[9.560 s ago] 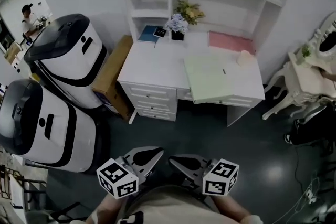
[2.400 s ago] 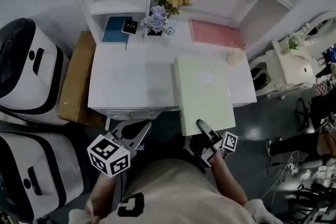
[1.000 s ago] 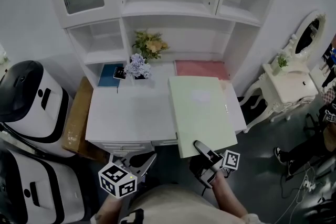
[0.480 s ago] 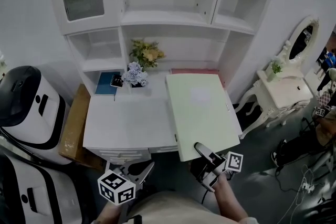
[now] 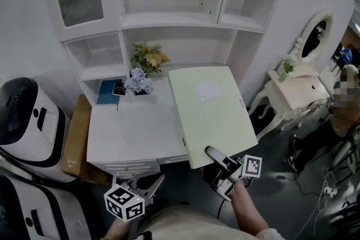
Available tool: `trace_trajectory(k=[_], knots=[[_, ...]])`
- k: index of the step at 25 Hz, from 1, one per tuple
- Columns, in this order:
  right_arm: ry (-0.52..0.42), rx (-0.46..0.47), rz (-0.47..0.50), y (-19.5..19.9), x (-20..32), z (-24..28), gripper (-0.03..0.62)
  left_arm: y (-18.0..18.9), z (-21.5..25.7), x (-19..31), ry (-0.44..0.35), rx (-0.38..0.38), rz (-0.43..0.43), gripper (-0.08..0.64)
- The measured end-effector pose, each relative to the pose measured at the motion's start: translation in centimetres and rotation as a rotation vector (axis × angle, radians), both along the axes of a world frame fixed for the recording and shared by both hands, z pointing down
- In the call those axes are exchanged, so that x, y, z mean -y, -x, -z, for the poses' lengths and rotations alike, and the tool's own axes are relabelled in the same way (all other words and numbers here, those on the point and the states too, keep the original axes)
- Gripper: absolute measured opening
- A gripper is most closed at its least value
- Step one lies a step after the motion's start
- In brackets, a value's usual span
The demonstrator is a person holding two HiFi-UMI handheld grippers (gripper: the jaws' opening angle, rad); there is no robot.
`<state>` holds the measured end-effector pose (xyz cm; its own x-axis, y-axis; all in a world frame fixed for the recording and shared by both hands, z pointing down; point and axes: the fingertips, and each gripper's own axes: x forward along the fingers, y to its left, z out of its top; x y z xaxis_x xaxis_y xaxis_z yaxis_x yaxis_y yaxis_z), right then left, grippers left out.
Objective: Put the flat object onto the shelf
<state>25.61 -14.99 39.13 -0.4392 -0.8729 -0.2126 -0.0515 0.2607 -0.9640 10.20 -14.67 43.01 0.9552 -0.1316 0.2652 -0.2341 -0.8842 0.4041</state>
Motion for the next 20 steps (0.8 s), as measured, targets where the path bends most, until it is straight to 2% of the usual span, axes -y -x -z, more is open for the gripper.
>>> trace_trajectory(k=[9,20], knots=[[-0.019,-0.035,0.02,1.3,0.8,2.5,0.295,0.2,0.4,0.5,-0.007,-0.005,-0.026,0.014],[-0.073,0.001,0.026,1.8,1.8,5.9,0.295,0.1,1.2,1.1,-0.025,-0.017,-0.048,0.014]])
